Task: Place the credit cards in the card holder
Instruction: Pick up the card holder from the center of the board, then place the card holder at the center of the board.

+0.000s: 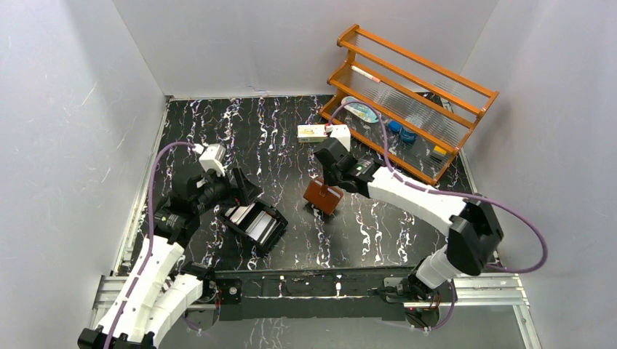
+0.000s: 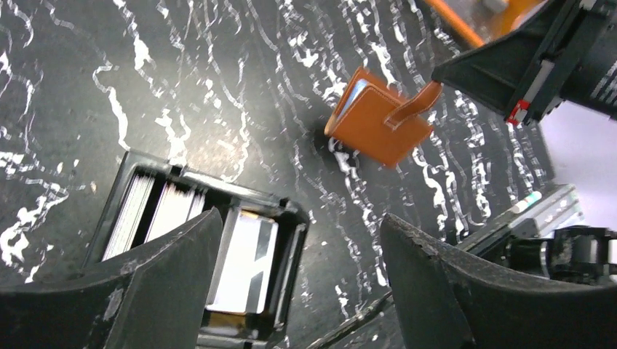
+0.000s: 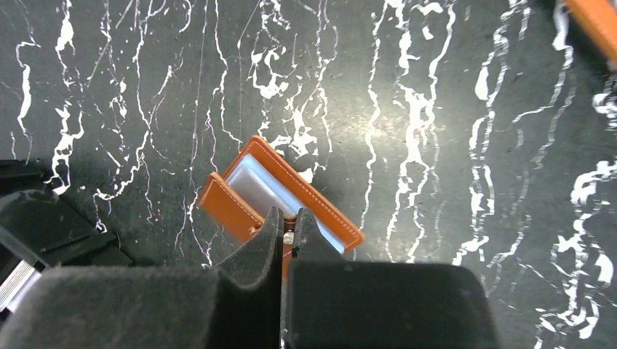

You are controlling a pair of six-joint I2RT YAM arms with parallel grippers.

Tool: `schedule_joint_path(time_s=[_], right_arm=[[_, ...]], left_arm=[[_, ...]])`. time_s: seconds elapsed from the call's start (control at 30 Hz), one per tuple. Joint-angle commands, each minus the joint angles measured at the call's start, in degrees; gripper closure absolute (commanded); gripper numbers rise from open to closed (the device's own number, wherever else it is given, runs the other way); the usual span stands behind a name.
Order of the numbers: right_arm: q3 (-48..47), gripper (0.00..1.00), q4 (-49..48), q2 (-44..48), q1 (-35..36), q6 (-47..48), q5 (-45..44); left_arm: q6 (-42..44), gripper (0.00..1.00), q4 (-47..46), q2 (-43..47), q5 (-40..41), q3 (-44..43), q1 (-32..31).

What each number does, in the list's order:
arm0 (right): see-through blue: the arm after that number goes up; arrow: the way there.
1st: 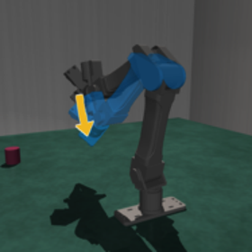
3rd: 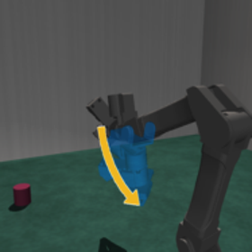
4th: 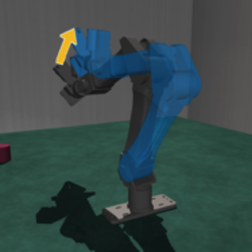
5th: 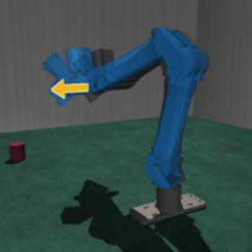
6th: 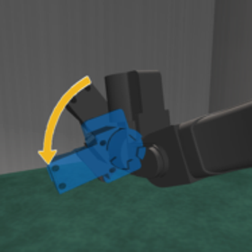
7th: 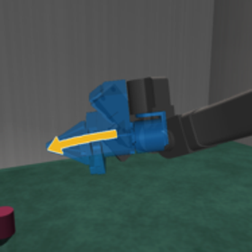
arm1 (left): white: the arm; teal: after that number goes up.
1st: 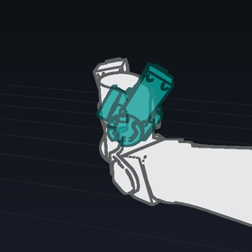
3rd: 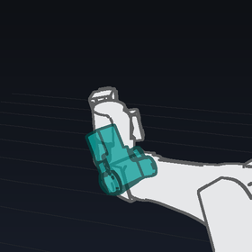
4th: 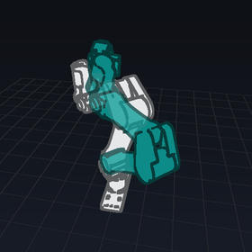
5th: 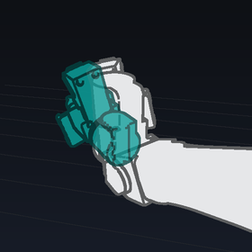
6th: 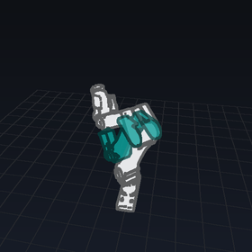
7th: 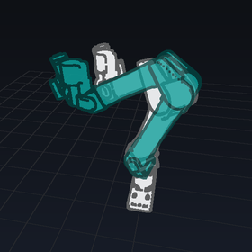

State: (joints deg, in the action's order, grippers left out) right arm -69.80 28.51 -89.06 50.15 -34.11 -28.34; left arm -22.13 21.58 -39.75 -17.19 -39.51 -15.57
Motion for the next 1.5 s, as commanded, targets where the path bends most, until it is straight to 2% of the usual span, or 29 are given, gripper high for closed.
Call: schedule_joint_path(time_s=[0.0,0.13,0.23,0.4,0.5,0.57,0.67,0.8,0.83,1.0,1.1,1.2,1.3,1.47], right_arm=[[1.02,1.0,1.27,6.54,-0.39,6.46,-4.72],[0.46,1.0,2.99,10.8,-0.7,7.61,-5.05],[-0.34,1.0,3.5,12.58,-1.92,8.36,-1.71],[-3.02,1.0,11.21,11.68,-2.27,0.93,-5.88],[-4.06,1.0,19.92,9.98,-2.25,-3.65,-9.53],[-2.56,1.0,22.95,9.45,-2.1,-6.7,-8.79],[3.07,0.95,19.38,10.29,-1.7,-9.61,-1.52],[12.75,0.92,7.08,13.69,-1.55,-15.04,7.29],[14.45,0.89,4.17,15.07,-1.55,-16.07,8.66],[19.35,0.6,-6.39,20.41,-1.71,-15.1,15.78],[19.94,0.44,-6.88,22.24,-3.57,-7.6,18.02],[20.52,0.36,-5.61,21.94,-8.96,-1.96,25.32],[22.25,0.28,-5.74,21.85,-11.92,-0.66,30.84],[25.89,0.26,-6.45,21.2,-12.08,-2.49,36.17]], left_arm=[[-1.74,0.23,-1.08,-3.86,-4.75,-7.39,0.24],[-2.56,0.28,-1.85,-9.05,-7.24,-11.41,0.24],[-3.09,0.3,-2.05,-13.45,-9.55,-13.91,0.14],[-5.97,0.36,-3.32,-17.54,-11.72,-15.98,-0.24],[-5.56,0.39,-3.35,-19.11,-9.95,-16.17,-0.59],[-5.76,0.4,-3.28,-20.2,-9.36,-16.13,-0.68],[-7.77,0.42,-3.3,-22.29,-9.35,-16.05,-0.77],[-8.08,0.46,-3.3,-26.35,-8.39,-16.98,-2.74],[-7.69,0.47,-3.3,-27.6,-8.03,-17.45,-3.59],[-7.37,0.51,-2.36,-32.43,-6.48,-20.53,-7.54],[-7.48,0.52,-2.34,-33.72,-4.85,-21.85,-9.85],[-7.98,0.51,-2.34,-35.24,-4.44,-22.4,-11.71],[-8.27,0.51,-2.34,-36.66,-3.74,-22.3,-14.34],[-8.98,0.51,-1.87,-36.88,-3.48,-22.23,-16.12]])
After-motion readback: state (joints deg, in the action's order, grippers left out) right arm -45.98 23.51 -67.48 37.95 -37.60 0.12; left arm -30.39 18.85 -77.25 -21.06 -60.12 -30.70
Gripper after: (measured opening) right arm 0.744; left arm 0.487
